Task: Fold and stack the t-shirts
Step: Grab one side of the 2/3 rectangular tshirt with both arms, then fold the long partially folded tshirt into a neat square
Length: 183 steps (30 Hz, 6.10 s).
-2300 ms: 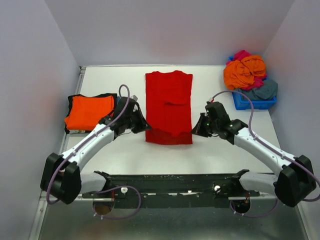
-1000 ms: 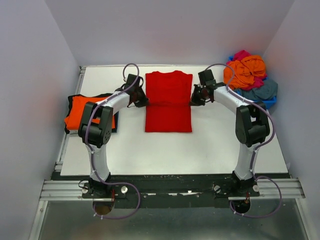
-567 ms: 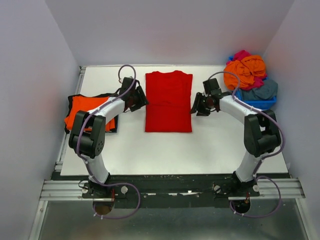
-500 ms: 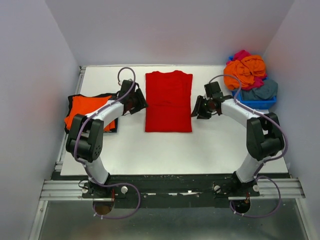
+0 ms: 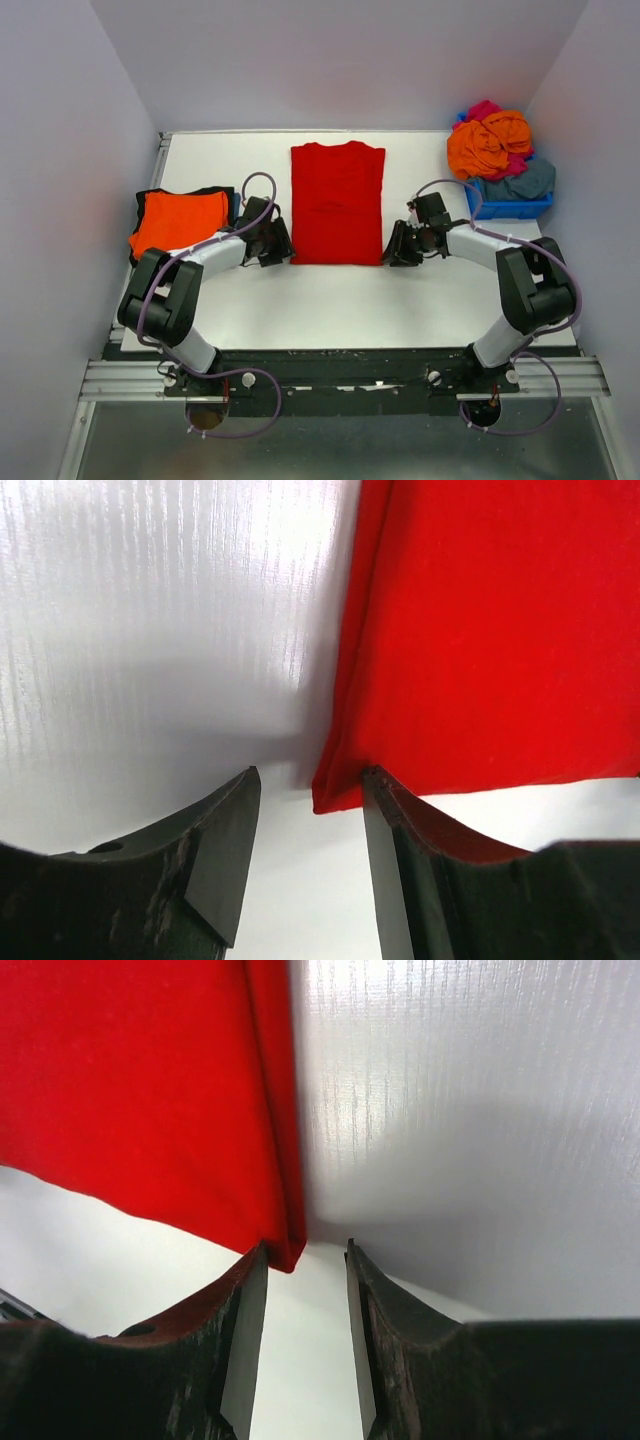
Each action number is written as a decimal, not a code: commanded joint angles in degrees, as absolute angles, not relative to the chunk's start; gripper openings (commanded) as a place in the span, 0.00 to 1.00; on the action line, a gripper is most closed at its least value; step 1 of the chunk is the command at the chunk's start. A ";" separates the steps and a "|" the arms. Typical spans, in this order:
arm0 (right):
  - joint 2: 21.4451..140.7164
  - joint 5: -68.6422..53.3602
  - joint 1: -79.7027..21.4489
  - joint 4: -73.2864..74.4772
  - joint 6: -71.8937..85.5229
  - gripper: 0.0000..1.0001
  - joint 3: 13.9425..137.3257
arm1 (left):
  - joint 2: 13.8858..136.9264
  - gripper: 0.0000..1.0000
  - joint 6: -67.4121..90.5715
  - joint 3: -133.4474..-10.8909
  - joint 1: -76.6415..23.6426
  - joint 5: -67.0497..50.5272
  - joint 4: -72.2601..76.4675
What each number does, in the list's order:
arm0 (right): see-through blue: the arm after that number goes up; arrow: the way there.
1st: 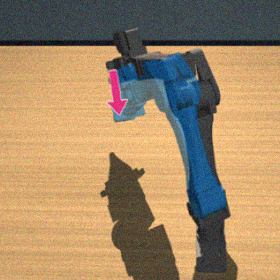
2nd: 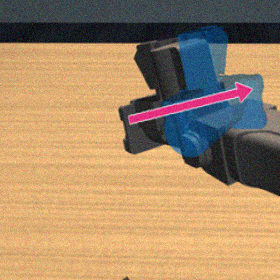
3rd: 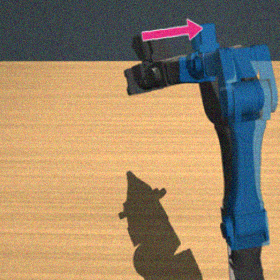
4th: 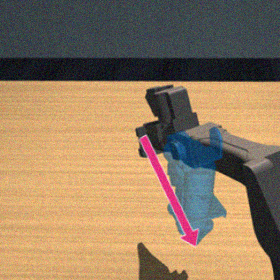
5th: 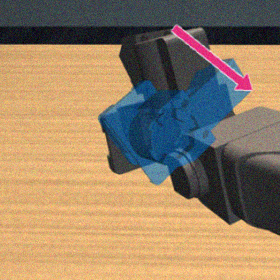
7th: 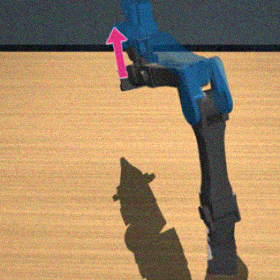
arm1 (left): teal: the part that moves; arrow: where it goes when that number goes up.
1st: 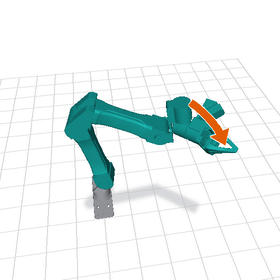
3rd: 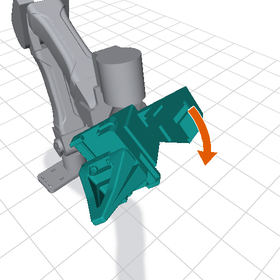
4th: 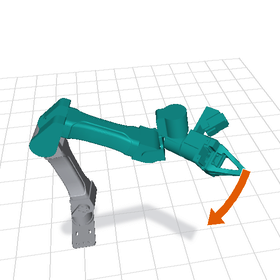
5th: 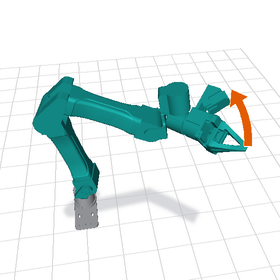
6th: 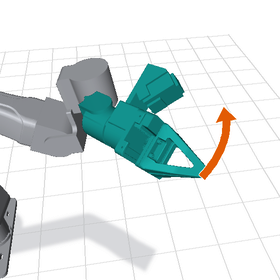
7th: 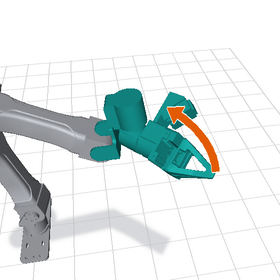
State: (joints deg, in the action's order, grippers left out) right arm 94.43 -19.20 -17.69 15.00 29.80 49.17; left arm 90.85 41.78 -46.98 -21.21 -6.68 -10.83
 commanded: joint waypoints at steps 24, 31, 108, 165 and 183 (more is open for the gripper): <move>94.57 -21.18 -18.72 13.45 28.30 0.01 48.16 | 92.19 0.38 41.66 -45.88 -21.62 -14.58 -7.83; 93.34 -22.15 -18.72 13.80 28.65 0.01 48.25 | 92.38 0.00 43.33 -44.65 -21.53 -17.93 -5.01; 135.11 -22.59 -3.51 28.41 28.83 0.81 116.05 | 136.78 0.87 44.74 -114.81 -11.07 -20.75 -12.40; 74.87 -14.86 -14.77 18.90 26.81 0.43 40.77 | 66.35 0.75 40.78 -33.03 -20.65 -9.93 -3.96; 91.14 -14.94 -14.77 13.54 26.28 0.41 49.83 | 87.36 0.61 39.38 -45.87 -22.41 -14.50 5.98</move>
